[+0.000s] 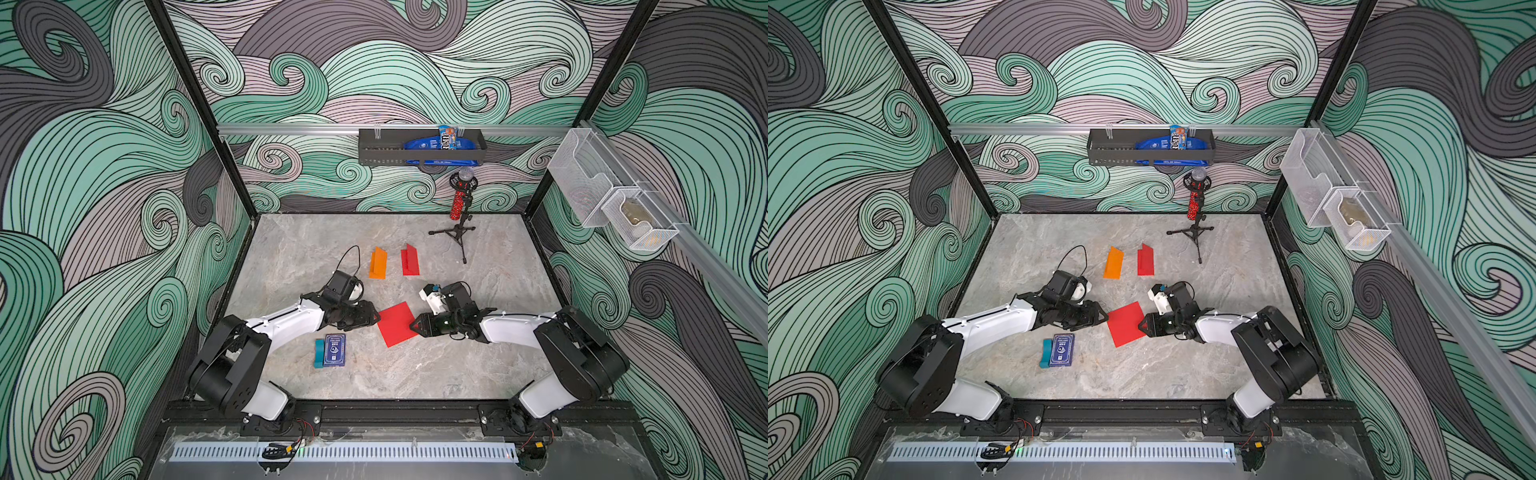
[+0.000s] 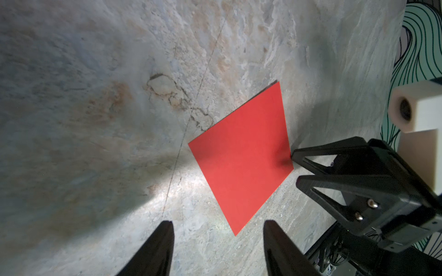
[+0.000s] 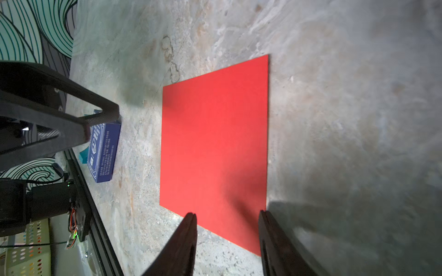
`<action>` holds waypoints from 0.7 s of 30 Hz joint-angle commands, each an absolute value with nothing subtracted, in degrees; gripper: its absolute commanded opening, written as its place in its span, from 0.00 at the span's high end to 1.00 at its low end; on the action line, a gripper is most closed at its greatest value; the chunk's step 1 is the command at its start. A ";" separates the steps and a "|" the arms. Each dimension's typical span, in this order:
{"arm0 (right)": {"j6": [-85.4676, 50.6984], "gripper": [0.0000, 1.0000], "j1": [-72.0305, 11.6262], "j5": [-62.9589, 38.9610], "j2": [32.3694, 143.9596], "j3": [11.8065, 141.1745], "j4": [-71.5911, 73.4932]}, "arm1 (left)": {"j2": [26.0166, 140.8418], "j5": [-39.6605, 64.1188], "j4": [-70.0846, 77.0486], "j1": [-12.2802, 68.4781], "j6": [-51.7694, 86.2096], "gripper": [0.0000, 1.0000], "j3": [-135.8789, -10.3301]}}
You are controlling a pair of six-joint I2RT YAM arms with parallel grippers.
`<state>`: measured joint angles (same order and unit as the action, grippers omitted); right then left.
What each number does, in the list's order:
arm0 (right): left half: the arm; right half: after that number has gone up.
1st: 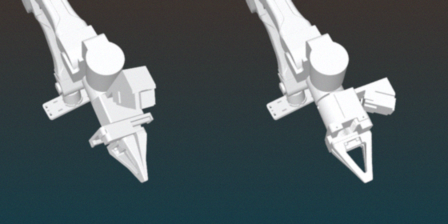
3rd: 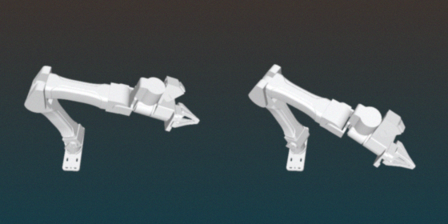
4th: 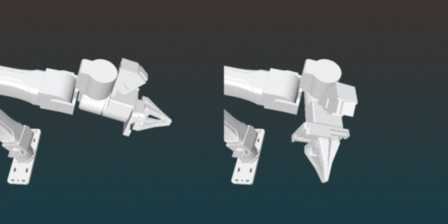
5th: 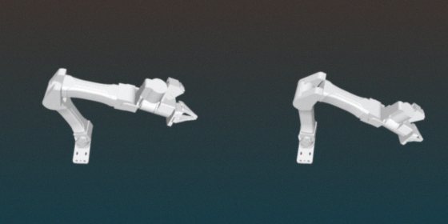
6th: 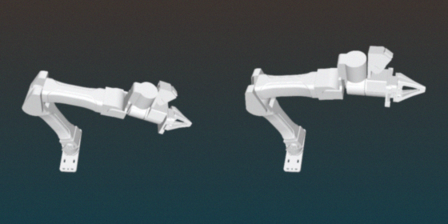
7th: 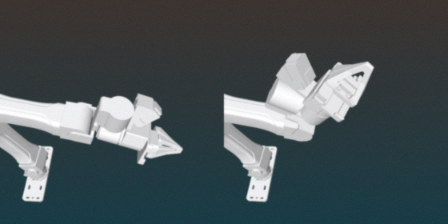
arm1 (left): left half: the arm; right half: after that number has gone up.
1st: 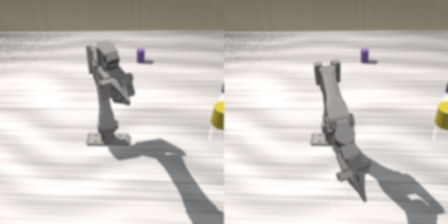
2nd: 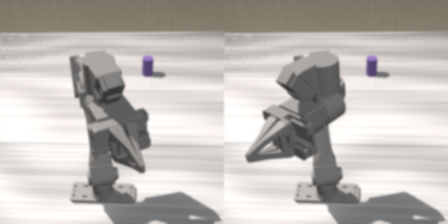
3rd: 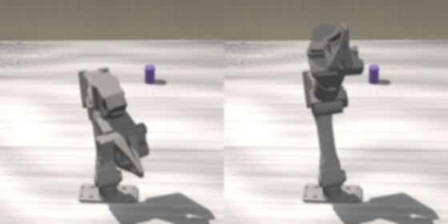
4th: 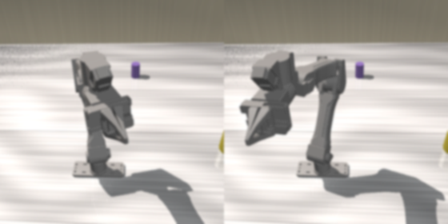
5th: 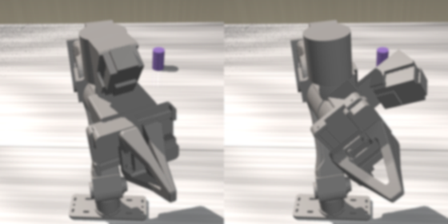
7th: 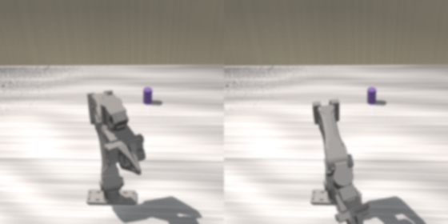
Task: Fold the square paper along the opposite sides
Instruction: Pick up the paper from the center of the board.
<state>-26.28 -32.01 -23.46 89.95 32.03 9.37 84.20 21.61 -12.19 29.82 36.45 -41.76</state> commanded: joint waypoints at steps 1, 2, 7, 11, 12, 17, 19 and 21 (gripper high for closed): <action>-29.66 0.55 -34.02 -25.62 89.42 30.67 10.46 | 84.99 21.05 -12.04 29.88 37.00 0.38 -42.64; -30.44 0.55 -34.44 -25.59 89.55 30.59 10.98 | 85.08 20.98 -12.04 29.97 37.00 0.38 -42.69; -33.34 0.55 -35.50 -25.81 89.75 31.04 12.13 | 85.56 20.48 -12.48 29.94 36.74 0.38 -42.96; -34.98 0.54 -35.52 -28.55 89.84 31.49 13.23 | 86.51 20.39 -12.30 29.92 36.39 0.37 -42.80; -35.67 0.54 -35.52 -29.75 90.04 31.47 14.09 | 86.93 20.37 -12.22 29.97 36.31 0.37 -42.70; -36.32 0.54 -33.77 -32.61 89.40 31.90 15.03 | 89.55 20.64 -11.37 29.96 35.77 0.33 -42.70; -35.60 0.54 -31.82 -32.56 88.47 31.69 14.74 | 90.96 21.41 -11.14 29.91 35.68 0.30 -42.93; -34.05 0.53 -29.85 -32.32 88.18 31.75 13.50 | 91.87 22.07 -10.59 30.00 35.68 0.28 -42.89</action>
